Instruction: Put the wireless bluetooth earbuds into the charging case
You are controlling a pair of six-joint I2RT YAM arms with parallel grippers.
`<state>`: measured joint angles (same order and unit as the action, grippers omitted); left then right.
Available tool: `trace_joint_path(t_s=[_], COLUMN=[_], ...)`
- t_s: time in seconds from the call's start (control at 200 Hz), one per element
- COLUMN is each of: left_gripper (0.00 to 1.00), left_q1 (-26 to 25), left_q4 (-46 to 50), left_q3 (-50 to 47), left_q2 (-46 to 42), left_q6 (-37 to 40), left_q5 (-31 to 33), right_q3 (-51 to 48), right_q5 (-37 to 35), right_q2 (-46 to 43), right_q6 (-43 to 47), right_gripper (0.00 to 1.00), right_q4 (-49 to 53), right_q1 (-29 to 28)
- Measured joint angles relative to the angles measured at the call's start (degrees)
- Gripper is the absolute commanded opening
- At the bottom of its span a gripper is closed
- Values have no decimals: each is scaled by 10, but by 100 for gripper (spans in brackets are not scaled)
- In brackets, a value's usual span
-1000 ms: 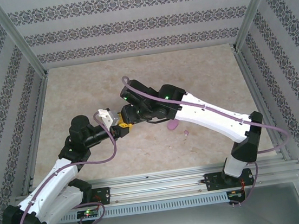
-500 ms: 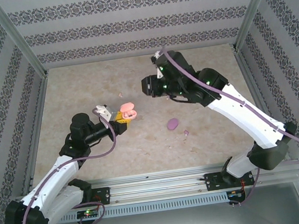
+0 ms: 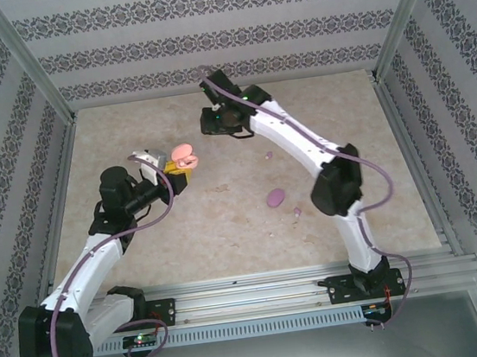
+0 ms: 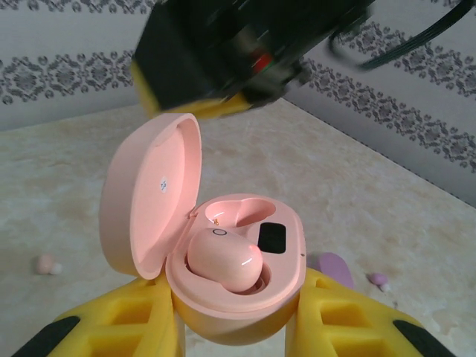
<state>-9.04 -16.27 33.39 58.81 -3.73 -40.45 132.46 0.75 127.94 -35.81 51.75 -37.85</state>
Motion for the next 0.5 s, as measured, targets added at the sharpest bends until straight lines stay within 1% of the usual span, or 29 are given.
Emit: trace_joint_path(t_s=[0.105,0.175,0.285,0.38,0.505], left_gripper=[30,30,30,30,30], left_q1=[12,17,24,28,31], left_q4=[-1,-1,-1,-2,-3], left_q3=[11,15,15,15,15], left_q2=[9,12,14,14,14], left_q6=[0,0,2,2,4], left_q5=[0,0,0,0,0], right_q3=[119,162,168,166,166], right_q5=[0,2,2,-3,-11], right_q2=[101,147,185,207,230], right_q6=[-7,-15,-27,-37,-48], right_gripper=[35,35,36,40,41], right_q4=[16,10,-13,-37,-71], right_q1=[-9,-15,-22,-25,-28])
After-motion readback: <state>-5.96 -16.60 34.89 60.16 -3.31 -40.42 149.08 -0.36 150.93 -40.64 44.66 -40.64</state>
